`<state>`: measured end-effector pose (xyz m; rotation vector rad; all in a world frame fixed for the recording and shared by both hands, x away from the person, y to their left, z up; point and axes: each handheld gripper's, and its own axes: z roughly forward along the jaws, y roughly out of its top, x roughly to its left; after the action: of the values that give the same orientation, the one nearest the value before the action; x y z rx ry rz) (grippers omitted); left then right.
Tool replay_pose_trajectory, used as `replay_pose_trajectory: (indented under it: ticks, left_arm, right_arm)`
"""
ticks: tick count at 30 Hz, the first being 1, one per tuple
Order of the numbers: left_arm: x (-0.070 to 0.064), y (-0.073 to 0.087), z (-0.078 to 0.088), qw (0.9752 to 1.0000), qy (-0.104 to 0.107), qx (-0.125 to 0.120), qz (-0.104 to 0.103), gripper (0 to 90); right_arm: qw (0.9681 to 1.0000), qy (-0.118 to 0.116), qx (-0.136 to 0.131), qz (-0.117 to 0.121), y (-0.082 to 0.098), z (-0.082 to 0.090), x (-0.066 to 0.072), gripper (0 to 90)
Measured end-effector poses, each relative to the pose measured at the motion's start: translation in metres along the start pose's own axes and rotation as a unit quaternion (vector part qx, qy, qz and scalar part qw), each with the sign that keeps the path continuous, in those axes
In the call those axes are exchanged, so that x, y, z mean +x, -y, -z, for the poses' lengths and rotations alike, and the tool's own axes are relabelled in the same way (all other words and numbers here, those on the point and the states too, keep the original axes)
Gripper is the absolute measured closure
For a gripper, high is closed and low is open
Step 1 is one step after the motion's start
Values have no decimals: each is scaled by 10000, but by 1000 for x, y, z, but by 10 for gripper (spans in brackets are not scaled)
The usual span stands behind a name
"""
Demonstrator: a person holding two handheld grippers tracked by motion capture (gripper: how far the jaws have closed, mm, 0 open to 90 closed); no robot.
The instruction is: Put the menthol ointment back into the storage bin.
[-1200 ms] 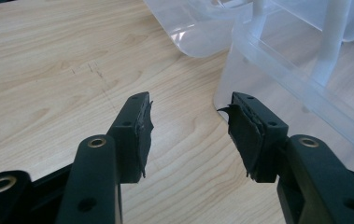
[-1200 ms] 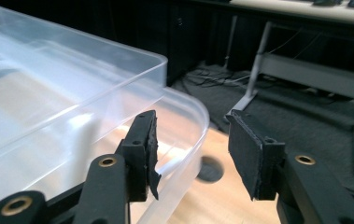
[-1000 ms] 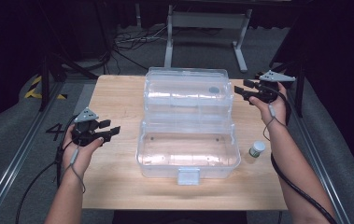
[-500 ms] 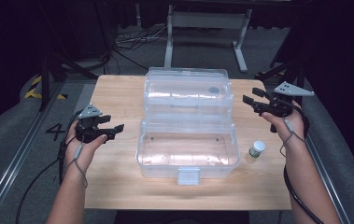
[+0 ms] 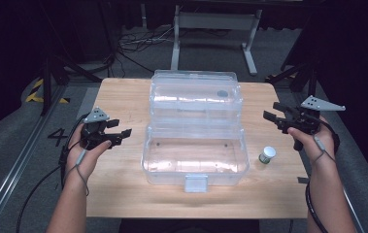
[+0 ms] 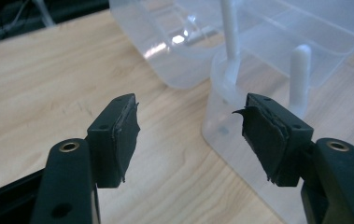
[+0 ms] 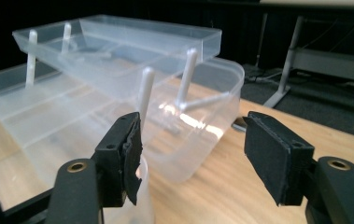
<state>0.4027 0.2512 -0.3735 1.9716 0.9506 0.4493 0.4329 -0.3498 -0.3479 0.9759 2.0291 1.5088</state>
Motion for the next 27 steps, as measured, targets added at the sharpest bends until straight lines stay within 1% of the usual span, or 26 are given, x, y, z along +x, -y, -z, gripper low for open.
replay_pose_trajectory:
  ticks: [1, 2, 3, 4, 5, 6, 8, 9, 10, 11, 12, 13, 16, 18, 19, 20, 22, 23, 24, 25, 27]
  left_arm:
    - [0, -1, 0, 10000, 8, -43, -37, 365]
    - [0, -2, 1, 10000, 70, -28, -22, 365]
    - [0, -2, 1, 10000, 91, -5, -17, 365]
    - [0, -2, 0, 9998, 192, 65, 40, 369]
    - [0, -2, 0, 9995, 261, 146, 69, 381]
    - [-1, -2, -1, 9996, 231, 166, 30, 381]
    - [-3, -3, -2, 9995, 204, 248, 18, 375]
    - [-4, -4, -2, 9993, 187, 315, -32, 345]
    - [-4, -5, -2, 9992, 155, 334, -165, 346]
    - [-6, -5, -3, 9991, 105, 286, -282, 346]
    - [-6, -6, -2, 9989, 84, 249, -382, 346]
    - [-7, -6, -2, 9990, 79, 250, -353, 347]
    - [-5, -6, -1, 9991, 45, 296, -305, 347]
    - [-3, -6, 1, 9991, 19, 322, -264, 347]
    - [-3, -6, 2, 9991, 47, 356, -206, 347]
    - [-1, -7, 3, 9987, 53, 434, -249, 347]
    - [-1, -8, 3, 9981, 52, 558, -243, 344]
    - [0, -9, 4, 9980, 23, 560, -284, 343]
    - [0, -9, 4, 9981, 43, 551, -264, 341]
    - [0, -9, 4, 9982, 56, 542, -261, 340]
    - [-1, -10, 6, 9980, 15, 553, -297, 336]
  right_arm:
    - [10000, -14, 58, 31, 1, 3, -1, 373]
    - [10000, -3, 62, 65, 3, 6, -2, 368]
    - [9998, -16, 21, 174, 4, 10, -4, 359]
    - [9997, -3, 0, 230, 5, 13, -4, 353]
    - [9997, -13, -11, 237, 6, 17, -5, 353]
    - [9999, -25, 56, 159, 8, 21, -6, 353]
    - [9999, 15, 115, 104, 10, 27, -8, 360]
    - [9999, 49, 129, 35, 12, 31, -10, 384]
    - [9999, 91, 127, -7, 13, 33, -12, 394]
    - [9998, 106, 139, -52, 14, 35, -13, 401]
    - [9998, 132, 159, -3, 14, 37, -14, 413]
    - [9997, 156, 161, 78, 15, 38, -15, 421]
    - [9997, 159, 169, 10, 16, 40, -16, 423]
    - [9997, 112, 236, -18, 16, 40, -15, 423]
    - [9996, 100, 275, -49, 17, 40, -15, 421]
    - [9995, 97, 298, -35, 18, 40, -15, 416]
    - [9991, 58, 408, -33, 19, 37, -15, 408]
    - [9991, 45, 419, -18, 19, 36, -16, 407]
    - [9988, 2, 479, 26, 19, 35, -16, 408]
    - [9986, -16, 534, 20, 19, 34, -17, 407]
    - [9982, -65, 590, 97, 18, 33, -17, 400]
